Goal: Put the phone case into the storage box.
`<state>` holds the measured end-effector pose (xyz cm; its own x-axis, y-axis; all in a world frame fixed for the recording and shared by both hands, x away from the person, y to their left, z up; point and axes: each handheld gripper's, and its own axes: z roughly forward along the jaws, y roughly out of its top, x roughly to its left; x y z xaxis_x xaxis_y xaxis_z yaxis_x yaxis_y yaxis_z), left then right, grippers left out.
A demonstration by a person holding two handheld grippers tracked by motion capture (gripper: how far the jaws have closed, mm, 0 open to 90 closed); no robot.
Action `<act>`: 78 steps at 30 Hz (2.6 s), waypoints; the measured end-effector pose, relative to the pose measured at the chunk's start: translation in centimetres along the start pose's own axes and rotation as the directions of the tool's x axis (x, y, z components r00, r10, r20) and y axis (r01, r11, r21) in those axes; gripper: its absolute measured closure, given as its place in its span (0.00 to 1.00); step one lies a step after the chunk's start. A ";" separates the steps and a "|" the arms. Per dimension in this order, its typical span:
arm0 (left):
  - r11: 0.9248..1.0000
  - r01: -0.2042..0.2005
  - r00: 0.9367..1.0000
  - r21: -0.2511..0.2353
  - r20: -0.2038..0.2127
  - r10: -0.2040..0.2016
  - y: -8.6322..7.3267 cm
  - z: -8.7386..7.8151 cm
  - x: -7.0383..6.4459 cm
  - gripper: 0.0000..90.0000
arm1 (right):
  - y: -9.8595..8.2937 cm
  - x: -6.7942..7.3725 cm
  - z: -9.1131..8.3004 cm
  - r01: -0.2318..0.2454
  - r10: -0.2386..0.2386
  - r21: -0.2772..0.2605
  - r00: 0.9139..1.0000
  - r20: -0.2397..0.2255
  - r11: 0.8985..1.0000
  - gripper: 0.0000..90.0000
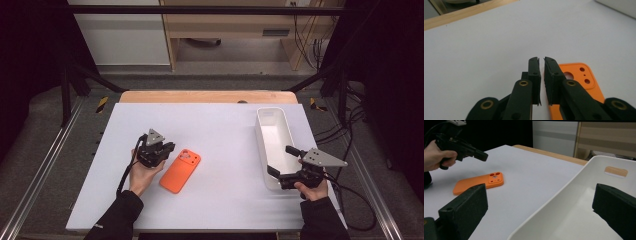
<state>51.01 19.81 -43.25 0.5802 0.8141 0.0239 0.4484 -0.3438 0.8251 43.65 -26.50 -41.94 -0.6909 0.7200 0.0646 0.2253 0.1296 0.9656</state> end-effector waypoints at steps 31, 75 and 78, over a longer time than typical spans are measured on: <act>0.996 -0.044 0.998 -0.074 0.040 0.047 3.2 -5.9 -2.6 0.03 | 0.0 0.0 0.0 0.002 -0.002 0.003 1.000 0.007 1.000 0.00; 0.982 -0.055 0.993 0.182 0.110 0.035 0.5 1.2 -4.4 0.00 | 0.0 -0.1 -0.2 0.012 -0.012 0.005 1.000 0.009 1.000 0.00; 0.979 -0.059 0.993 0.193 0.109 0.038 0.2 1.5 -4.5 0.00 | 0.0 0.0 -0.2 0.011 -0.012 0.006 1.000 0.009 1.000 0.00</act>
<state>49.57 15.36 -44.02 0.6676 0.7445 -0.0062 0.5364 -0.4752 0.6975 43.57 -26.64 -41.88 -0.6870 0.7249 0.0510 0.2213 0.1418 0.9648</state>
